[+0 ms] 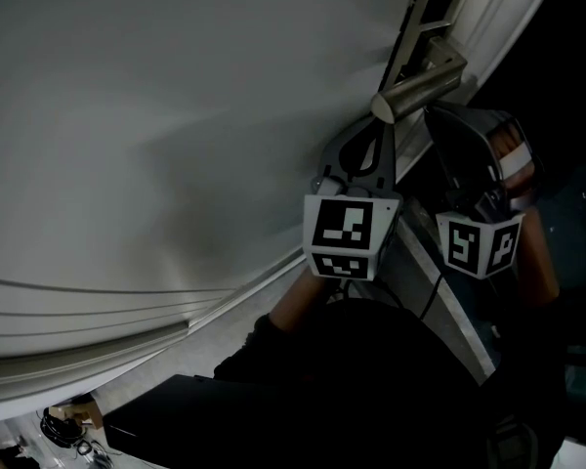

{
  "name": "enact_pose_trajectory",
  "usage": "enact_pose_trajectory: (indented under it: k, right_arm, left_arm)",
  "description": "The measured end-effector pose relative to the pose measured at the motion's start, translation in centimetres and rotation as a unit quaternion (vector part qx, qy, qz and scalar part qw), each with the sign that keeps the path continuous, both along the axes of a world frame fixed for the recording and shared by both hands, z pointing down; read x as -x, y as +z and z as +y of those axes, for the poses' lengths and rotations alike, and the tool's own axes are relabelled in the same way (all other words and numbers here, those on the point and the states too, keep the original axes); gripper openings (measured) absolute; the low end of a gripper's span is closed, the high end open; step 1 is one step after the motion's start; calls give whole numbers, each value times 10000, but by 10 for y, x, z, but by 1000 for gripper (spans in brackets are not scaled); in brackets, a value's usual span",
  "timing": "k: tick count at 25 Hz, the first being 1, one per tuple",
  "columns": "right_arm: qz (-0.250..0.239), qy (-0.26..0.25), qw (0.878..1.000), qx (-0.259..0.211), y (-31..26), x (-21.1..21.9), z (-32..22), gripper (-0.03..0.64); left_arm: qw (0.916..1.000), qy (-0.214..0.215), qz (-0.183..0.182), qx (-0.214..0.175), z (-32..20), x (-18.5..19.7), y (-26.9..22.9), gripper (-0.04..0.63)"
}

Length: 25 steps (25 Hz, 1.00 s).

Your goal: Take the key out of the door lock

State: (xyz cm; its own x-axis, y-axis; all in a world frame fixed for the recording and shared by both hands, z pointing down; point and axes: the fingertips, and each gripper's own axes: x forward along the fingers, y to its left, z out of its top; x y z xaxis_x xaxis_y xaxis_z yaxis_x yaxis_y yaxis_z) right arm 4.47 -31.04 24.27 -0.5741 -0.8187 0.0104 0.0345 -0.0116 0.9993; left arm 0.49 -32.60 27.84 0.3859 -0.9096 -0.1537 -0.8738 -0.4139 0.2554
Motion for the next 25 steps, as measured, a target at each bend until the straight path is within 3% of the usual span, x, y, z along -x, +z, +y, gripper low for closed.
enact_pose_trajectory:
  k: [25]
  right_arm:
    - [-107, -62, 9999, -16, 0, -4, 4, 12]
  left_arm:
    - [10000, -21, 9, 37, -1, -1, 2, 0]
